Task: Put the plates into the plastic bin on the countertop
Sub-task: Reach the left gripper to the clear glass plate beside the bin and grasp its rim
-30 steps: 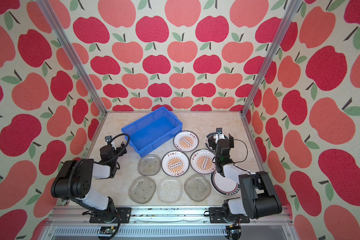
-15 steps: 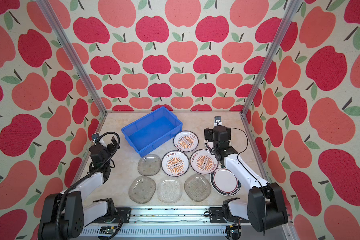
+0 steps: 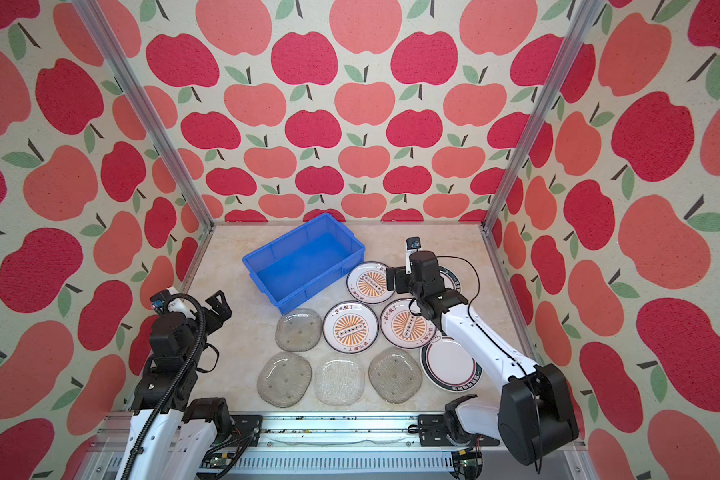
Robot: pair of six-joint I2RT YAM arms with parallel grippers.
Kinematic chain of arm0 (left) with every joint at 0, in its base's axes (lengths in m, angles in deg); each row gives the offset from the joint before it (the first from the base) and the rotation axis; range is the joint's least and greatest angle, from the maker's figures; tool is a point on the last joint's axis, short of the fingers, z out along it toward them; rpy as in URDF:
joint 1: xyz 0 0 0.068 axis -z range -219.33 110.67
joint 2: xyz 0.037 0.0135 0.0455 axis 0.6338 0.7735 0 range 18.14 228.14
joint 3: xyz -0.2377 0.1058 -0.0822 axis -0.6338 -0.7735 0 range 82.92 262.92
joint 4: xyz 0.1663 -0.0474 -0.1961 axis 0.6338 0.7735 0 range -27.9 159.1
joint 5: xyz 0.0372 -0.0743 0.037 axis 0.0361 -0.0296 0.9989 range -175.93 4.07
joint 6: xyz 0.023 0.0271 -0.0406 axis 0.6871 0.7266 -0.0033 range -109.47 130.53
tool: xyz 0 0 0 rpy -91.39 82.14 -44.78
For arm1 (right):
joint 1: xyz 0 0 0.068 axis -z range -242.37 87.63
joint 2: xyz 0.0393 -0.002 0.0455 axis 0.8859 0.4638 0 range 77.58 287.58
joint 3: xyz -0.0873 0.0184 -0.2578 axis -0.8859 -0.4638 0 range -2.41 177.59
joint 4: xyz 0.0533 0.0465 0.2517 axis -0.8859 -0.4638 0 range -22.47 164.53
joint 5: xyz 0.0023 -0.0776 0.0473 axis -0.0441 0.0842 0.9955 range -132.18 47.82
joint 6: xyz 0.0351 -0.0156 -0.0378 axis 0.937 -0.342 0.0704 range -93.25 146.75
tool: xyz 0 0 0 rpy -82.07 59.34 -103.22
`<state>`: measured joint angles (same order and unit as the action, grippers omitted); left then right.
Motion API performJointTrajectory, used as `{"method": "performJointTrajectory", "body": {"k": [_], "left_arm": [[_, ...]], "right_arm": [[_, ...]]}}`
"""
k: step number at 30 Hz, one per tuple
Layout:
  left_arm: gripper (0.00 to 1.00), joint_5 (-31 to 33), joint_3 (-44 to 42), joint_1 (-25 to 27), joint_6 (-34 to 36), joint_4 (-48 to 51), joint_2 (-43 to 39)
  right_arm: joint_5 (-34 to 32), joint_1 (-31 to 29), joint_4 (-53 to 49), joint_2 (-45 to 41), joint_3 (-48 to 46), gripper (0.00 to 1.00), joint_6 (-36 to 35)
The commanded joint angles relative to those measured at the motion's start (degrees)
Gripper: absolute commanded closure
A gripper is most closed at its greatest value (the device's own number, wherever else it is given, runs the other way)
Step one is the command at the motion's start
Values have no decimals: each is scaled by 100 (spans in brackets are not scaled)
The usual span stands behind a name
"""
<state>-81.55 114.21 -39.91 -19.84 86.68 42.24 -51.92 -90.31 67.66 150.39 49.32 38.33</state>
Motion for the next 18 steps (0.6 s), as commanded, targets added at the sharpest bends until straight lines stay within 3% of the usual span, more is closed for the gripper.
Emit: {"method": "performJointTrajectory", "body": {"k": [1, 3, 7, 12, 16, 18], "left_arm": [[1, -947, 262, 150, -527, 1412, 25], [1, -1296, 319, 316, -690, 1332, 349], [1, -2087, 44, 636, -1094, 248, 885], [1, -2216, -202, 1090, -1244, -254, 1053], [21, -1777, -289, 1568, -1152, 27, 1073], [26, -1619, -324, 1709, -1171, 148, 1146]], "right_arm": [[652, -190, -554, 165, 500, 0, 209], [935, -300, -851, 357, 781, 0, 197], [1525, -442, -1227, 690, 1226, 0, 256], [1736, -479, -1181, 872, 1308, 6, 344], [1811, -483, -1106, 987, 1270, 20, 389], [1852, -485, -1107, 1046, 1289, 20, 445]]}}
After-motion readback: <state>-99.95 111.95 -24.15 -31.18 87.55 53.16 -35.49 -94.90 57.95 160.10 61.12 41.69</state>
